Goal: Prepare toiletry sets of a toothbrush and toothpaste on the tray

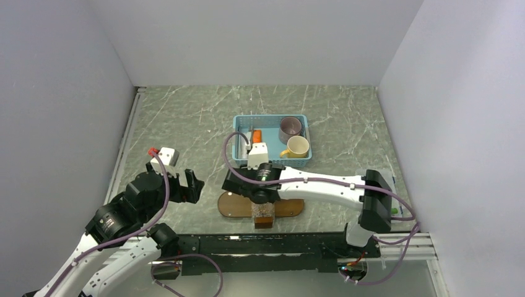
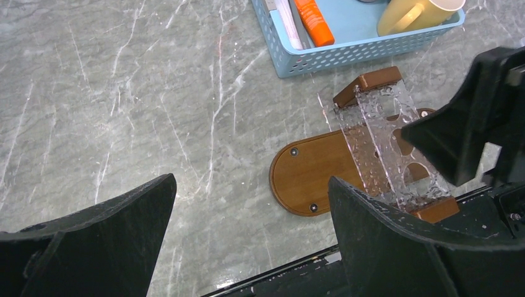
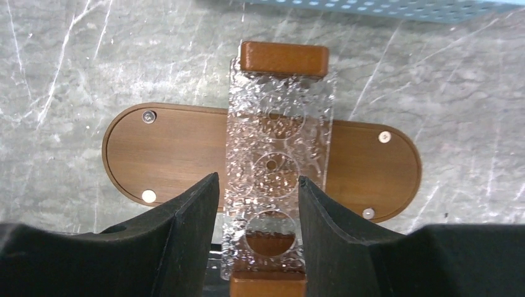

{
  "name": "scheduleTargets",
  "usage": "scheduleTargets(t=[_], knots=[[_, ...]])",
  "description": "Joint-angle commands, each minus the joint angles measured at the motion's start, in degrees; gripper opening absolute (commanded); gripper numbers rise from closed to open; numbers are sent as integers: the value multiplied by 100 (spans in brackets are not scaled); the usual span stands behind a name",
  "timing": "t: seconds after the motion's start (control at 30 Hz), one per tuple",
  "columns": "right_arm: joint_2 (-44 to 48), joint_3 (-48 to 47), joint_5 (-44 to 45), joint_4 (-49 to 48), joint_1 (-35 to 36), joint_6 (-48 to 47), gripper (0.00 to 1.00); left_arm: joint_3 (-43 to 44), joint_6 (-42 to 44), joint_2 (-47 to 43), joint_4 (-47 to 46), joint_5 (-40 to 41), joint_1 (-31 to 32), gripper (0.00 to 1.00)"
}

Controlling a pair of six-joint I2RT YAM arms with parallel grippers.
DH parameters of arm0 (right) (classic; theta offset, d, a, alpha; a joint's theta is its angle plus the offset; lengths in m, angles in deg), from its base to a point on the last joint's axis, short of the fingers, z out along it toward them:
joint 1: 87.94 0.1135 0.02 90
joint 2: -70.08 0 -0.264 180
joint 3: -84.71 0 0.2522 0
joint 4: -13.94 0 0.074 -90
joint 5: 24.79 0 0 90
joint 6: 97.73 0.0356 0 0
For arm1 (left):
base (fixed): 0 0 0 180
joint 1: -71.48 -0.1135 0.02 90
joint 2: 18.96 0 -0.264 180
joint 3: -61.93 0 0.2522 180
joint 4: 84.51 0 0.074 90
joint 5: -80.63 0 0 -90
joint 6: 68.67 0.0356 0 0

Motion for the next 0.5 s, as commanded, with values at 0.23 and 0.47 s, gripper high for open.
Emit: scheduleTargets(t=[0.23,0.47], knots=[[920,-99,224,79,-857,-1292,51,9,18,196,-248,-49,-3,99],[1386,301,-209,-596,-1871,-2234,50,2,52,345,-270,-95,-2,99]])
